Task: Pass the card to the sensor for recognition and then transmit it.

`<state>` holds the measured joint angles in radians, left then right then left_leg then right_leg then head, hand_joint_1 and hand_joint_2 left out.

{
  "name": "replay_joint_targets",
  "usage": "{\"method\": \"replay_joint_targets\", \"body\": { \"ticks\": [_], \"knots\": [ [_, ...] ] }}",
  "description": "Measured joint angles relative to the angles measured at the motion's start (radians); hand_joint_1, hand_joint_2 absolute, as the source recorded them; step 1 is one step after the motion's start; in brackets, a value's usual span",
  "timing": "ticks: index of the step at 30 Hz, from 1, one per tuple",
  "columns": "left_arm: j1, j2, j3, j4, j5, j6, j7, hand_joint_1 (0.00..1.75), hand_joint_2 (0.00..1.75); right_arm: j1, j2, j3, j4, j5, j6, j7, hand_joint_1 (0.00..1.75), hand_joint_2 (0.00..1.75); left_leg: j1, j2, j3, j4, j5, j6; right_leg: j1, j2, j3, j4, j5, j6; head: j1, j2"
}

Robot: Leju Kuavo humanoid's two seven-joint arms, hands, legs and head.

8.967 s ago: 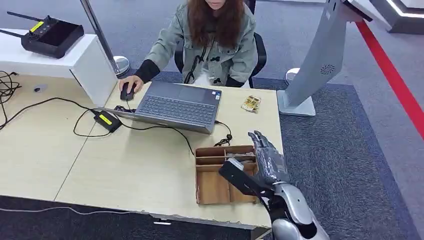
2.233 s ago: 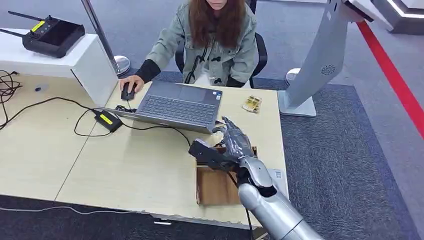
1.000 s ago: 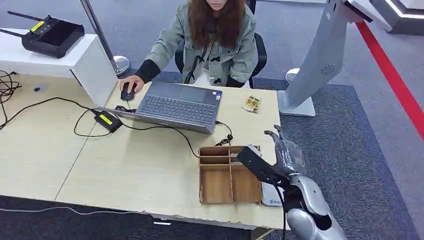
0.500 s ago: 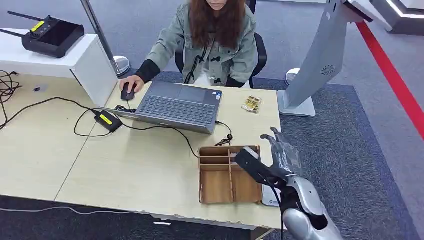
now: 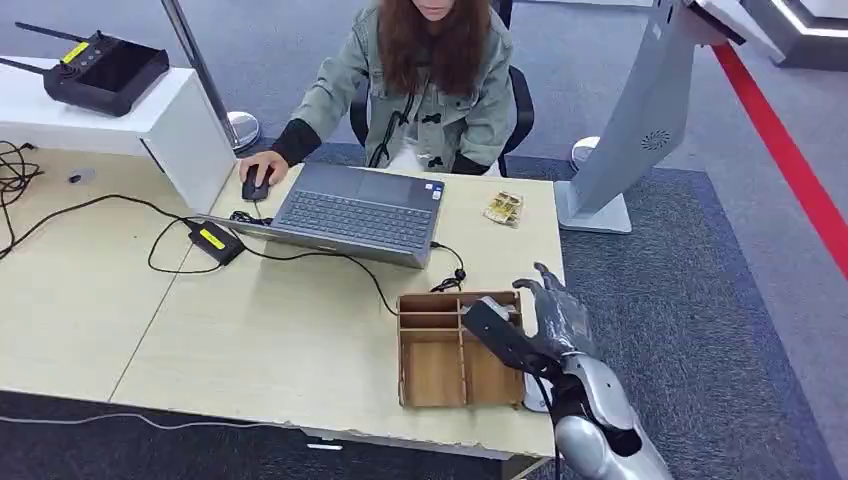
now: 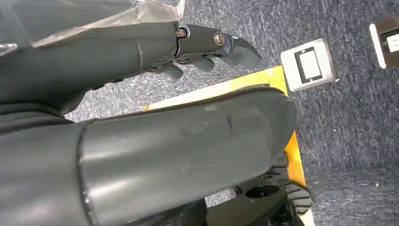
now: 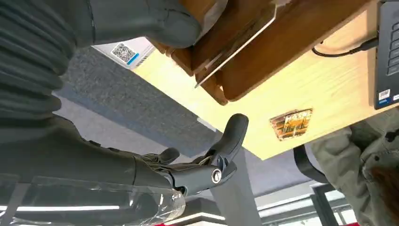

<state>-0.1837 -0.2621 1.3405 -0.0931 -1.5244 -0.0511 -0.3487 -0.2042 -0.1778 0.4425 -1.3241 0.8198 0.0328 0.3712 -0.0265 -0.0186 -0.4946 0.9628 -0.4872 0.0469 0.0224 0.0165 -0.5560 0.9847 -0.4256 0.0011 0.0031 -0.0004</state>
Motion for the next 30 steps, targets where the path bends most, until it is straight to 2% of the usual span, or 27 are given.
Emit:
{"method": "replay_joint_targets", "body": {
  "ticks": [7,30],
  "knots": [
    [-0.001,0.0,-0.002,0.0,0.0,-0.001,0.0,0.0,0.0,-0.002,0.009,0.0,0.021,0.0,-0.002,0.0,0.61,1.75,0.0,0.0,0.0,0.0,0.0,0.0,0.0,0.0,0.0,0.0,0.0,0.0,0.0,0.0],
    [-0.003,-0.005,-0.018,-0.009,0.0,-0.016,0.0,0.0,0.0,-0.035,0.043,0.007,0.072,0.007,-0.02,-0.017,0.77,1.75,0.0,0.0,0.0,0.0,0.0,0.0,0.0,0.0,0.0,0.0,0.0,0.0,0.0,0.0]
  ]
}}
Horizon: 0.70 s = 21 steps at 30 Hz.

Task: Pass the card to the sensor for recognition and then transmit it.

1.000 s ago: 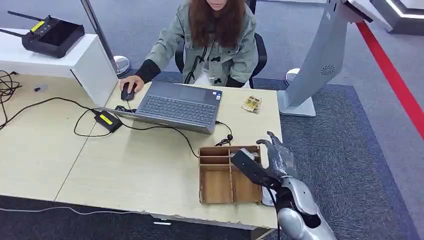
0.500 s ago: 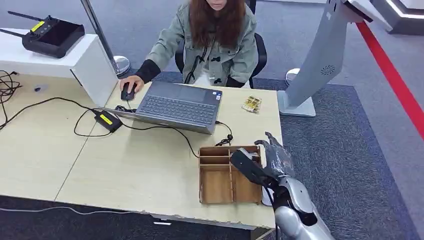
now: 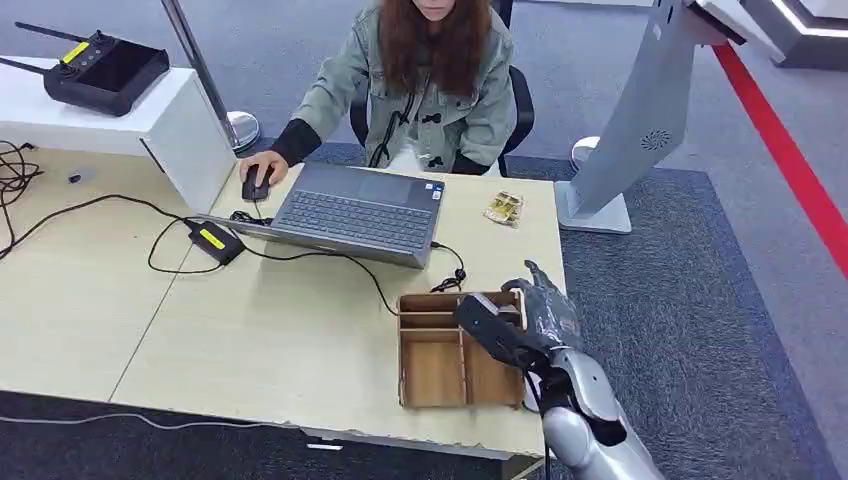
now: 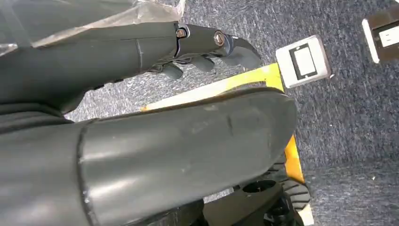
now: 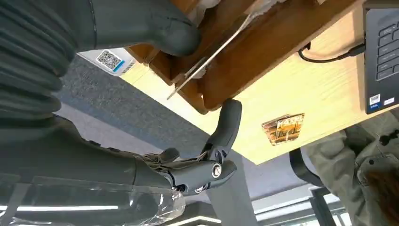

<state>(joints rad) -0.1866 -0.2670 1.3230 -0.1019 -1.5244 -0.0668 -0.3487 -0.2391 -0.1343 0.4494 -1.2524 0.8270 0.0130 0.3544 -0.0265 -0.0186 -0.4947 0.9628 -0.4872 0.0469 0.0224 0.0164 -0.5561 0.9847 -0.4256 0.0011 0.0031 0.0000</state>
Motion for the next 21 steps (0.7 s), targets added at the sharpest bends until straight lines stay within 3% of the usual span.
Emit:
{"method": "replay_joint_targets", "body": {
  "ticks": [21],
  "knots": [
    [0.0,0.0,-0.001,0.0,0.0,0.007,0.0,0.0,0.0,-0.008,0.0,0.001,-0.033,-0.008,0.005,0.015,0.84,1.75,0.0,0.0,0.0,0.0,0.0,0.0,0.0,0.0,0.0,0.0,0.0,0.0,0.0,0.0]
  ]
}}
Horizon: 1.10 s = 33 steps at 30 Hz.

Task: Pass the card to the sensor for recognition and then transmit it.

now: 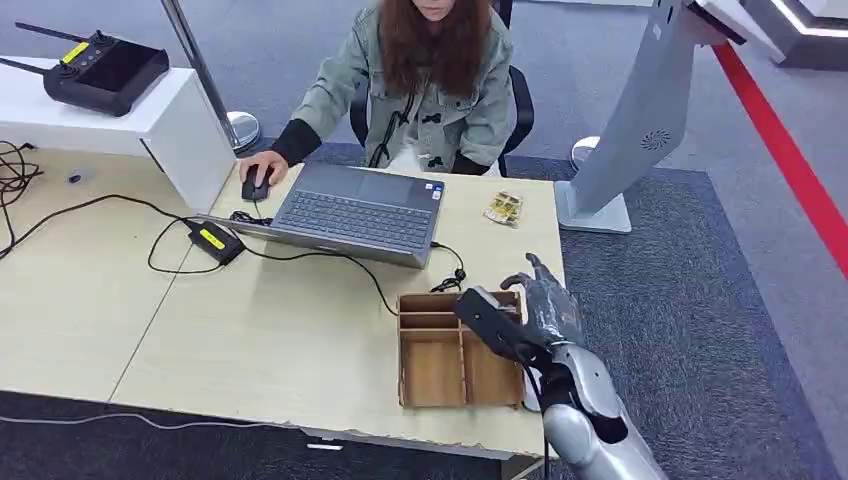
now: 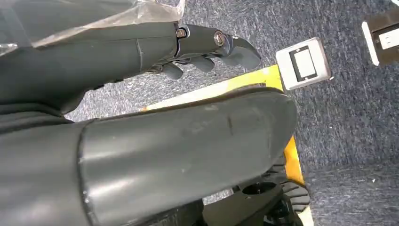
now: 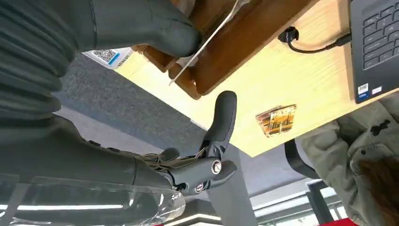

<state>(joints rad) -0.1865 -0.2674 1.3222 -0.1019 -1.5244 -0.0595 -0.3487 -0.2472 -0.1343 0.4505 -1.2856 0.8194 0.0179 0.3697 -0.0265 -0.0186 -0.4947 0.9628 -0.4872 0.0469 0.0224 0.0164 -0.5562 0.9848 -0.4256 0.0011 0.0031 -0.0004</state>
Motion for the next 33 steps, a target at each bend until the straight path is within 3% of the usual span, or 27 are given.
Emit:
{"method": "replay_joint_targets", "body": {
  "ticks": [33],
  "knots": [
    [-0.001,-0.003,0.0,0.0,0.0,-0.006,0.0,0.0,0.0,0.0,0.01,0.01,-0.008,-0.011,0.006,0.004,0.8,1.75,0.0,0.0,0.0,0.0,0.0,0.0,0.0,0.0,0.0,0.0,0.0,0.0,0.0,0.0]
  ]
}}
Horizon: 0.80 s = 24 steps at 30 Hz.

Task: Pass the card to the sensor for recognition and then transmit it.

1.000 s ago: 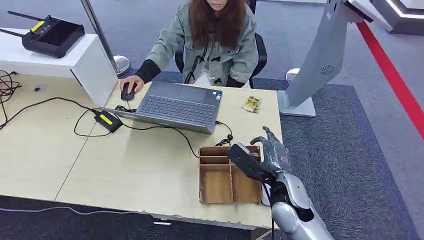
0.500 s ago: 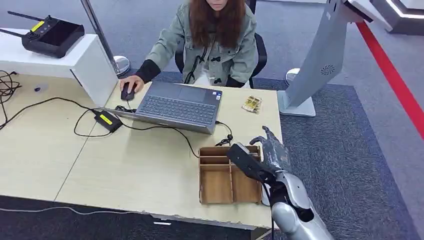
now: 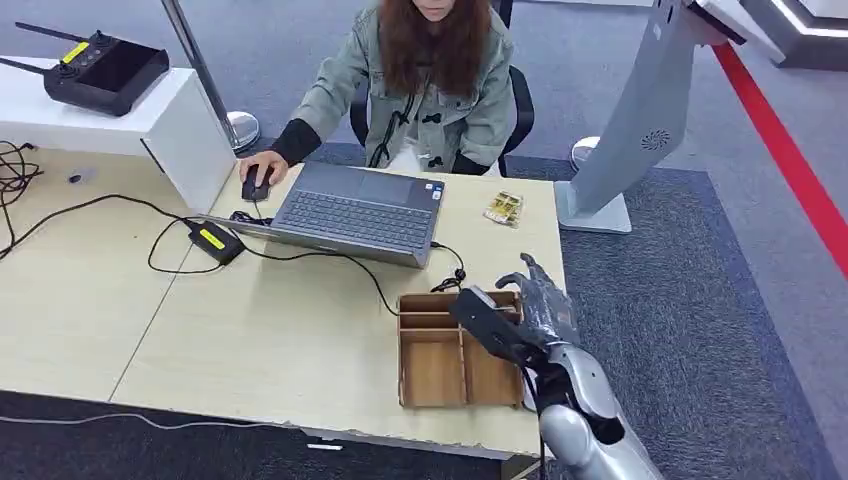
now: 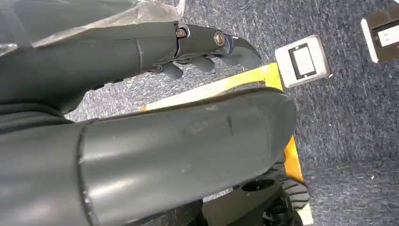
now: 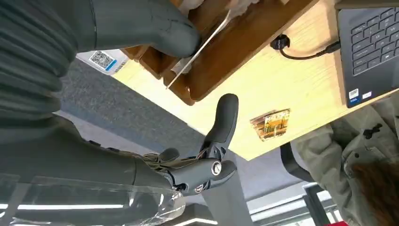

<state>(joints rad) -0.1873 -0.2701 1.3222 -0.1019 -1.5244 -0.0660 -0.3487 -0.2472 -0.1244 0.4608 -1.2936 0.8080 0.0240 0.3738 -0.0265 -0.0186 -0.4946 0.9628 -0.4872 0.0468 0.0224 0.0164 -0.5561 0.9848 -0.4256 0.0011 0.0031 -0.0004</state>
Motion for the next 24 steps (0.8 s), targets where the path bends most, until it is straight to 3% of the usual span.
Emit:
{"method": "replay_joint_targets", "body": {
  "ticks": [24],
  "knots": [
    [-0.001,0.0,0.0,0.0,0.0,0.0,0.0,0.0,0.0,0.001,0.005,0.01,0.01,-0.014,-0.003,0.0,0.91,1.75,0.0,0.0,0.0,0.0,0.0,0.0,0.0,0.0,0.0,0.0,0.0,0.0,0.0,0.0]
  ]
}}
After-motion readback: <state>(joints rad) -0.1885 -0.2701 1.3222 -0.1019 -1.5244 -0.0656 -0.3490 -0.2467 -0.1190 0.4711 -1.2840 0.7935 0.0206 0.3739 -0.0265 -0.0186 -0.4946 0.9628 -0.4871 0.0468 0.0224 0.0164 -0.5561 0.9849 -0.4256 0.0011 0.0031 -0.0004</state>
